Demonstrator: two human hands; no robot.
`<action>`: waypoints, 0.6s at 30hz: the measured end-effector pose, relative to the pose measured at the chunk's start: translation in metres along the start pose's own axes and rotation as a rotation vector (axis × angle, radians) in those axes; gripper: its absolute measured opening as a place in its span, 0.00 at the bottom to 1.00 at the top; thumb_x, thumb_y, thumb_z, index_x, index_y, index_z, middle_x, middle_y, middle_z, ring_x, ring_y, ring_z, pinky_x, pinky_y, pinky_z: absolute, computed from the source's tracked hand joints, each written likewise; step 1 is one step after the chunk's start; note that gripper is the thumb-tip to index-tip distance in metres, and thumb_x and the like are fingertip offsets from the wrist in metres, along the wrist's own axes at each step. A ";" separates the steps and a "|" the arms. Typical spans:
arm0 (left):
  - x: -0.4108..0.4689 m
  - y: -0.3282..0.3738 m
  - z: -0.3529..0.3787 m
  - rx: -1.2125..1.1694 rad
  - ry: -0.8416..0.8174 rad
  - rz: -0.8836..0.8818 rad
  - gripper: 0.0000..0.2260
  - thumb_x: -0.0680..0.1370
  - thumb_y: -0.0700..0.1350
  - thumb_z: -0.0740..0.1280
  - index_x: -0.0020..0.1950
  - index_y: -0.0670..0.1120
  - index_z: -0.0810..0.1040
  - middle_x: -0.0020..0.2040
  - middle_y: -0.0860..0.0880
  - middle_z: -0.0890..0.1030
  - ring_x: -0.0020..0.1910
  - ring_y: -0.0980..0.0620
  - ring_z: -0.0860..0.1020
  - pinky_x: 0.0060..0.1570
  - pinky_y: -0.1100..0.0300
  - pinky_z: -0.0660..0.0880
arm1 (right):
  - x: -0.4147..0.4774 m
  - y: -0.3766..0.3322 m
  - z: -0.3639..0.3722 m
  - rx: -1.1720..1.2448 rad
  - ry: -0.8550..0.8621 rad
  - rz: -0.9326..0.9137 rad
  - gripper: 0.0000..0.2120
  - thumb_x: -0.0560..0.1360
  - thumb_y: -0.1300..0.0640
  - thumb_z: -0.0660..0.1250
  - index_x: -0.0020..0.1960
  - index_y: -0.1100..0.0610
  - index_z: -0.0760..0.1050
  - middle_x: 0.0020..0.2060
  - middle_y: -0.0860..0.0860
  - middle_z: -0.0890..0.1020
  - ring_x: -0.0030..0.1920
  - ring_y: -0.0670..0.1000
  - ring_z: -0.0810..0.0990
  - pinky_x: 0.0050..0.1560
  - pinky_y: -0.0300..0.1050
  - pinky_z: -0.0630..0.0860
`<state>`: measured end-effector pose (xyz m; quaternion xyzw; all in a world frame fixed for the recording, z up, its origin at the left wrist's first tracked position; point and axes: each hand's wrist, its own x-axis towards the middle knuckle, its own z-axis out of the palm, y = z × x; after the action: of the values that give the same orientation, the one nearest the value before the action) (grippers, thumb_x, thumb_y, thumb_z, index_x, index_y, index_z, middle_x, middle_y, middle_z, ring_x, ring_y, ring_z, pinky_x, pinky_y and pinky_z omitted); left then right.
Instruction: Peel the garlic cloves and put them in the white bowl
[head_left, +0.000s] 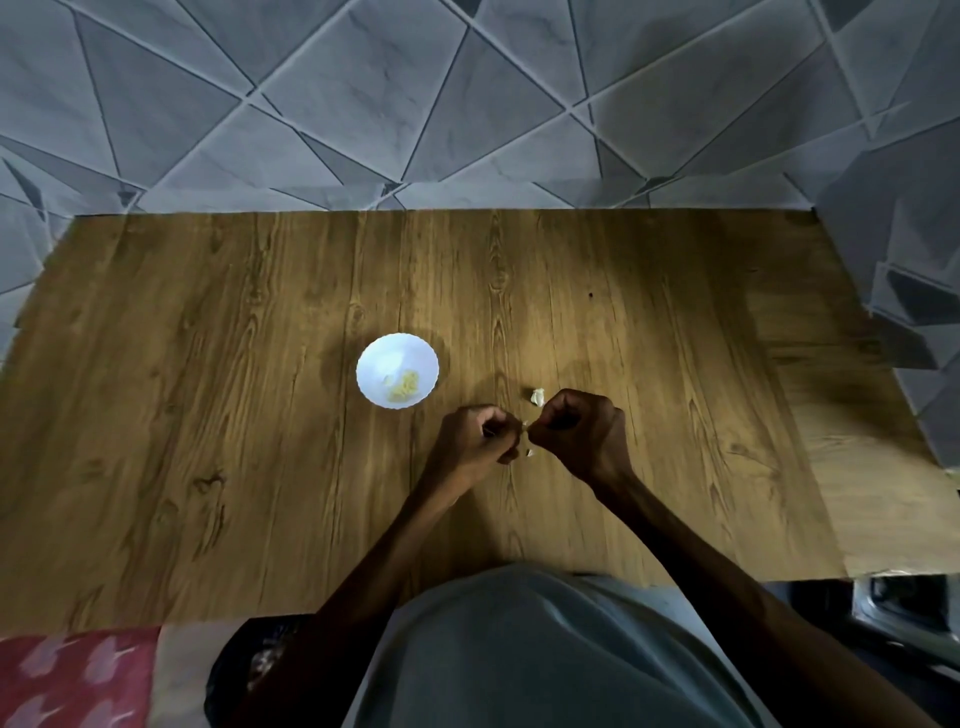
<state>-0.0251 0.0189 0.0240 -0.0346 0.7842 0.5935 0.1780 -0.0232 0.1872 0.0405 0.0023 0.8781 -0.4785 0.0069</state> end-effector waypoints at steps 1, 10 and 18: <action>0.000 0.000 0.000 0.025 0.000 0.002 0.03 0.78 0.40 0.68 0.48 0.44 0.81 0.37 0.49 0.83 0.37 0.54 0.83 0.39 0.60 0.80 | 0.000 0.000 0.000 0.004 -0.006 0.012 0.07 0.67 0.65 0.77 0.38 0.58 0.80 0.32 0.47 0.83 0.32 0.43 0.82 0.34 0.35 0.79; 0.001 0.003 0.002 0.155 0.006 0.080 0.03 0.75 0.39 0.68 0.44 0.46 0.80 0.35 0.53 0.80 0.32 0.60 0.78 0.34 0.66 0.74 | -0.001 -0.001 -0.004 0.138 -0.072 0.111 0.06 0.69 0.65 0.76 0.40 0.58 0.80 0.34 0.50 0.84 0.35 0.47 0.84 0.38 0.41 0.82; 0.003 0.005 0.000 -0.174 -0.094 -0.139 0.06 0.79 0.37 0.65 0.44 0.45 0.79 0.35 0.47 0.79 0.34 0.52 0.78 0.35 0.62 0.75 | 0.001 0.000 -0.012 0.667 -0.300 0.426 0.02 0.75 0.67 0.70 0.45 0.62 0.79 0.44 0.63 0.83 0.44 0.55 0.82 0.47 0.45 0.81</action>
<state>-0.0287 0.0207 0.0276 -0.0763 0.7160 0.6467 0.2516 -0.0246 0.1969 0.0469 0.1163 0.6442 -0.7194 0.2322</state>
